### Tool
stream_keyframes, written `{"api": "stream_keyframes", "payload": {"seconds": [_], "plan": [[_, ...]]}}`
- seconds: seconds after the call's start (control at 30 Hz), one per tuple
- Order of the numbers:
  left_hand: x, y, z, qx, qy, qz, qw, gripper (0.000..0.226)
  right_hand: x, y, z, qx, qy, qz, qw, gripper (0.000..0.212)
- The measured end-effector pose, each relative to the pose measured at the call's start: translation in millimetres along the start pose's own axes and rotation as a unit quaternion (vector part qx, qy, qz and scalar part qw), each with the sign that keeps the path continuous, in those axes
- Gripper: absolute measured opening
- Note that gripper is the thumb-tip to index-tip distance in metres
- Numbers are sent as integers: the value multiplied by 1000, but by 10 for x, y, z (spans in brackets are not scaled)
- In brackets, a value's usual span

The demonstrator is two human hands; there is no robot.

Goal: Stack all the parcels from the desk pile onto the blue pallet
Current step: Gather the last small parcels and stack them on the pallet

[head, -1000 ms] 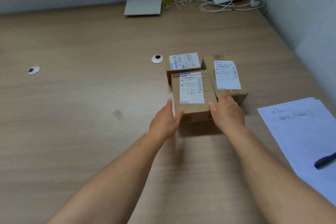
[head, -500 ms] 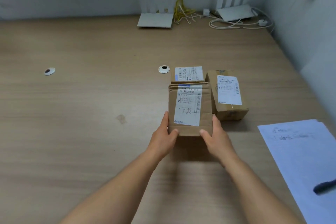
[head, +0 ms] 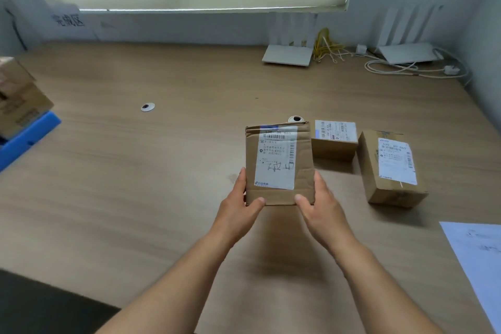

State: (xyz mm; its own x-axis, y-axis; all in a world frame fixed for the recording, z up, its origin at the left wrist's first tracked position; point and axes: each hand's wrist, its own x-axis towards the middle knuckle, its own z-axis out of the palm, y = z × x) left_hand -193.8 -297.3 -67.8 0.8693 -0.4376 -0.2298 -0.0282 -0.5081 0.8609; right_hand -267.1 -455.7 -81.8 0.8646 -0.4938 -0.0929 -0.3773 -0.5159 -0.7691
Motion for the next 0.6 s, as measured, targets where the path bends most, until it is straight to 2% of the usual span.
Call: {"api": "stream_keyframes", "payload": {"seconds": [0.6], "plan": [[-770,-918,-2247,-36,157,31,986,72,-447,-1894,1590,-31,-41,-164,985,69]]}}
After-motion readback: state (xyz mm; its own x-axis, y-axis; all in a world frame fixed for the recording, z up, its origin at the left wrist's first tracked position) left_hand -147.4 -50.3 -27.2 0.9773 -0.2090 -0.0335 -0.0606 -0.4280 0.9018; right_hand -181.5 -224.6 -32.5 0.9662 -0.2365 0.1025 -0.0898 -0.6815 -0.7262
